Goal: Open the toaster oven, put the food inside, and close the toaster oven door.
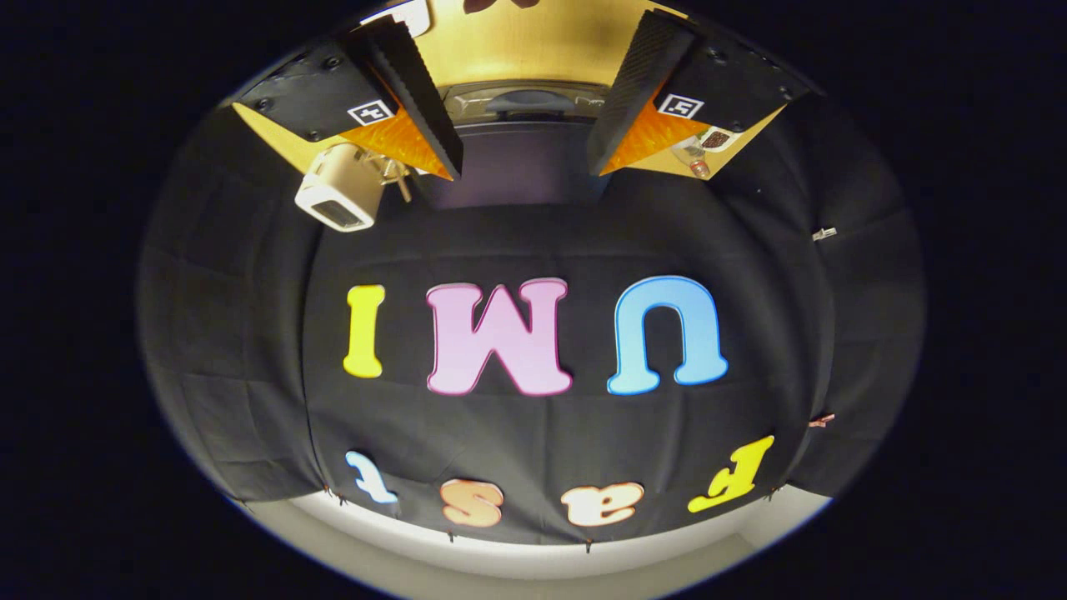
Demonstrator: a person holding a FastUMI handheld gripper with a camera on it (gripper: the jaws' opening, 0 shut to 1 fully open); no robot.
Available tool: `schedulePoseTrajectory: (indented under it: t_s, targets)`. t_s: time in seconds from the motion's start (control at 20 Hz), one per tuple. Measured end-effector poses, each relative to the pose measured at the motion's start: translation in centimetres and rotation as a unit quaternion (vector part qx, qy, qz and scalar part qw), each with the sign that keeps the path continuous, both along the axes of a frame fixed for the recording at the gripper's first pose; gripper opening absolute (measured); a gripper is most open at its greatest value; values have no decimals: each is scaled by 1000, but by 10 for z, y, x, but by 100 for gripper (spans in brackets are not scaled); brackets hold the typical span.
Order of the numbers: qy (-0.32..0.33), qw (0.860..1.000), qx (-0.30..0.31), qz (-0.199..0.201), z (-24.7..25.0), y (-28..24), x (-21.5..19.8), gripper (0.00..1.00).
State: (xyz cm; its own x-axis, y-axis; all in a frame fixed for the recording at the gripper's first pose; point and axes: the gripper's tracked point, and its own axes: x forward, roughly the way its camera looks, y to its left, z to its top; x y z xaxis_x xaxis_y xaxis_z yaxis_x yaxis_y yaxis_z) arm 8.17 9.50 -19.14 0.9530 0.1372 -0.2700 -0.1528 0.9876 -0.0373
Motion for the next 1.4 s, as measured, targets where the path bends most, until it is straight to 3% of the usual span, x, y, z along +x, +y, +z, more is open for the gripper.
schedulePoseTrajectory:
  t_s: [0.25,0.55,0.95,1.4]
  targets:
    - [67,997,-25,-11,-83,4,44,99]
    - [121,991,-47,-18,-141,-5,60,99]
    - [126,990,-57,-22,-157,-10,69,99]
    - [136,988,-73,-22,-180,-24,-8,99]
